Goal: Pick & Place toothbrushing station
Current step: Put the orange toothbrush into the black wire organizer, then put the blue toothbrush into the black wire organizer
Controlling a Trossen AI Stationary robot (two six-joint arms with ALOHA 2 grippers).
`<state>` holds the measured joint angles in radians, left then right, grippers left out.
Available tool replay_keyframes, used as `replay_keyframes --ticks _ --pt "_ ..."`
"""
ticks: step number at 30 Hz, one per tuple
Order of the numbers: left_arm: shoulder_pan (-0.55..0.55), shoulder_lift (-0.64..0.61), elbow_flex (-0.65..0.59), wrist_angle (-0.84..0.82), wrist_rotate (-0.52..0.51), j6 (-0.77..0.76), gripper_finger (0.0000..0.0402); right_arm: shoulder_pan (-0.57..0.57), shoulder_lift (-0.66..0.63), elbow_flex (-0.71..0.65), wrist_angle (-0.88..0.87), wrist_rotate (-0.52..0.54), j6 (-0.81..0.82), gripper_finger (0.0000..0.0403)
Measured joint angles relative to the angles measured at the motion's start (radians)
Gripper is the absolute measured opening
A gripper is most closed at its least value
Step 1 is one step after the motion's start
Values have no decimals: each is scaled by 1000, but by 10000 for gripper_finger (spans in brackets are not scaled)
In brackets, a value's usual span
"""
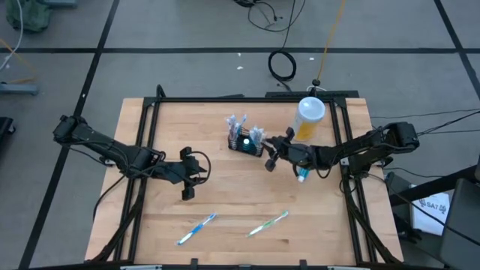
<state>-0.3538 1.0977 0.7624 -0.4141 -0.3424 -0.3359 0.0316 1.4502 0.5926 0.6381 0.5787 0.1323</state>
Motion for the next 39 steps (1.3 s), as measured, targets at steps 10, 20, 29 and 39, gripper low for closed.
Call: replay_keyframes --ticks 10,20,29,39 --pt "0 0 0 10 0 -49 129 3 -51 0 77 -3 -90 140" --pt "-1 3 0 25 34 -168 129 50 -167 0 -51 -7 -65 138" --pt "-83 105 -1 111 60 -262 129 49 -182 0 -27 -4 -82 136" --pt "-228 310 -1 311 163 -431 129 53 -183 0 53 -6 -85 135"
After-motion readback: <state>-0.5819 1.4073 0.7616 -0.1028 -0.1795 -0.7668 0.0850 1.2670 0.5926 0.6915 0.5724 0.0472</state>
